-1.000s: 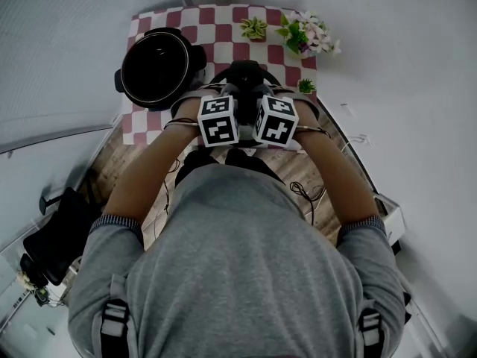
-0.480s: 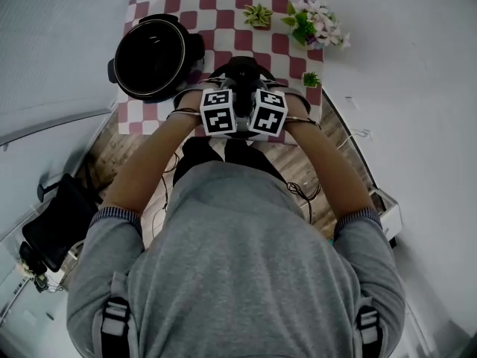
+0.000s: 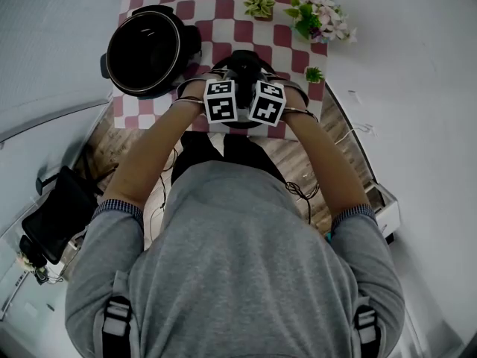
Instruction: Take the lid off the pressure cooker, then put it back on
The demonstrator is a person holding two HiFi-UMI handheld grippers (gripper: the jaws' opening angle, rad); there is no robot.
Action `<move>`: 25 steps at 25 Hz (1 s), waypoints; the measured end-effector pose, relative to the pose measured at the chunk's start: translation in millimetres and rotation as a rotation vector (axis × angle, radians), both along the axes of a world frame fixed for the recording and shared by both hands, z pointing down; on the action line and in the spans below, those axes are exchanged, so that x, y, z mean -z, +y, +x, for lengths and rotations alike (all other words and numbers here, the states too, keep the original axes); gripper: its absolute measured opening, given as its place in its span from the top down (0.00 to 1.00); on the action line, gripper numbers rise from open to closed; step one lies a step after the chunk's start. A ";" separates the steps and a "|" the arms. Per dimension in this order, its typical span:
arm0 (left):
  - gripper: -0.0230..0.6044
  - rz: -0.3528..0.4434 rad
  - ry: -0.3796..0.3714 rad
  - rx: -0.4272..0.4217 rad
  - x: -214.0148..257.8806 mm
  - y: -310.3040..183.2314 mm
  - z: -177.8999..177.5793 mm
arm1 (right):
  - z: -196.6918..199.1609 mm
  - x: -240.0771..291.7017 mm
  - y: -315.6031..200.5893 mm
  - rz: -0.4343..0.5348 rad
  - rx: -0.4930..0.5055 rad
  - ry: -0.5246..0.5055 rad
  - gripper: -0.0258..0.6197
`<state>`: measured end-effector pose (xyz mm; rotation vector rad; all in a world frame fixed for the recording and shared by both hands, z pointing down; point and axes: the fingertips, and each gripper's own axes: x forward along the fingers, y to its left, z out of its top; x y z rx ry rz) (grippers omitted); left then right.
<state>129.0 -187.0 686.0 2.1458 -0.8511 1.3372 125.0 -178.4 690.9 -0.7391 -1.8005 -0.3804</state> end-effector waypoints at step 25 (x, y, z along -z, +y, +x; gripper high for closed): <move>0.46 0.041 0.012 0.028 -27.4 2.3 -6.0 | -1.4 -28.5 5.3 -0.001 -0.051 0.053 0.44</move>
